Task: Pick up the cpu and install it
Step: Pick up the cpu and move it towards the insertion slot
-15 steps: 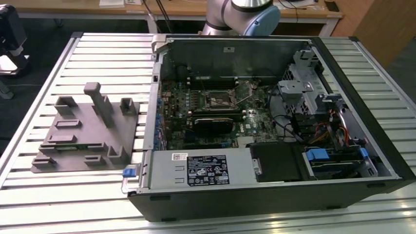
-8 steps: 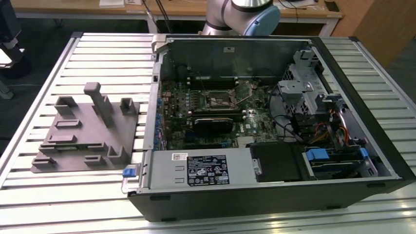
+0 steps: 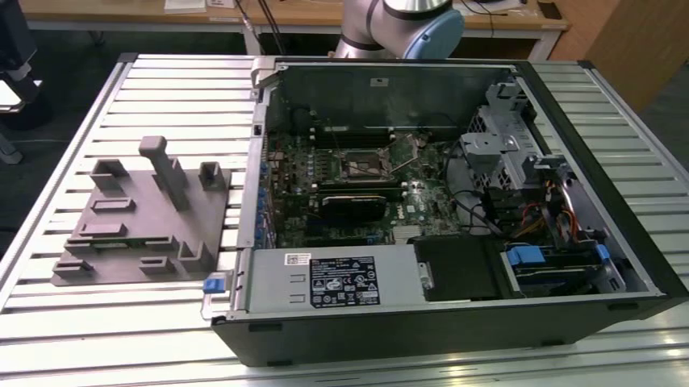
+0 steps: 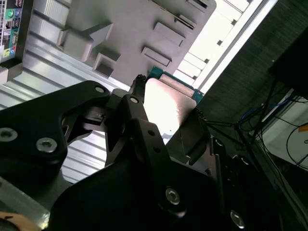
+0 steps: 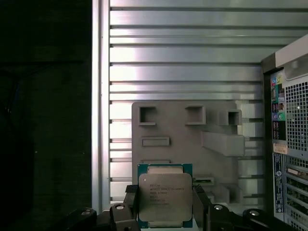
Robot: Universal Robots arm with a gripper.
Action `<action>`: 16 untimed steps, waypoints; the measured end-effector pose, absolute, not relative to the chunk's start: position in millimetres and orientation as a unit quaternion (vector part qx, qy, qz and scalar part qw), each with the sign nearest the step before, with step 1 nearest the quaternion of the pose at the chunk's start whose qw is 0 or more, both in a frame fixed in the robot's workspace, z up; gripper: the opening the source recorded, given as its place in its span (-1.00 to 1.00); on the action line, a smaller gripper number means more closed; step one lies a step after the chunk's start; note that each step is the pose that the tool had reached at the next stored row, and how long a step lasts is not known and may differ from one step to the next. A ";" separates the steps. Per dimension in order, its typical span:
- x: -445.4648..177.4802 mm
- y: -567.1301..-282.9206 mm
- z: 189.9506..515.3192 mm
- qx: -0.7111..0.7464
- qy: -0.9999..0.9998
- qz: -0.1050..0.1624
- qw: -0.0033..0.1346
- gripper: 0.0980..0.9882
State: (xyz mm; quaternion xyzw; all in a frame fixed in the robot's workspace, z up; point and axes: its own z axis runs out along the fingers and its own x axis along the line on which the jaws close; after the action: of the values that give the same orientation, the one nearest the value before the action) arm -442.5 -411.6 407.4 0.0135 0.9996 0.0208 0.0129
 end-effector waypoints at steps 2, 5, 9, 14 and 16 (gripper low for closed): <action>-440.0 -411.6 407.4 0.013 1.000 0.021 0.013 -0.01; -435.7 -411.7 407.3 0.013 1.000 0.021 0.013 -0.01; -427.3 -411.7 407.3 0.013 1.000 0.021 0.013 -0.01; -418.6 -411.7 407.3 0.013 1.000 0.021 0.013 -0.01; -415.0 -411.7 407.3 0.013 1.000 0.021 0.013 -0.01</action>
State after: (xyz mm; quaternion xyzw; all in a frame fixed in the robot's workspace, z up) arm -415.0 -411.7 407.3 0.0134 0.9996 0.0208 0.0130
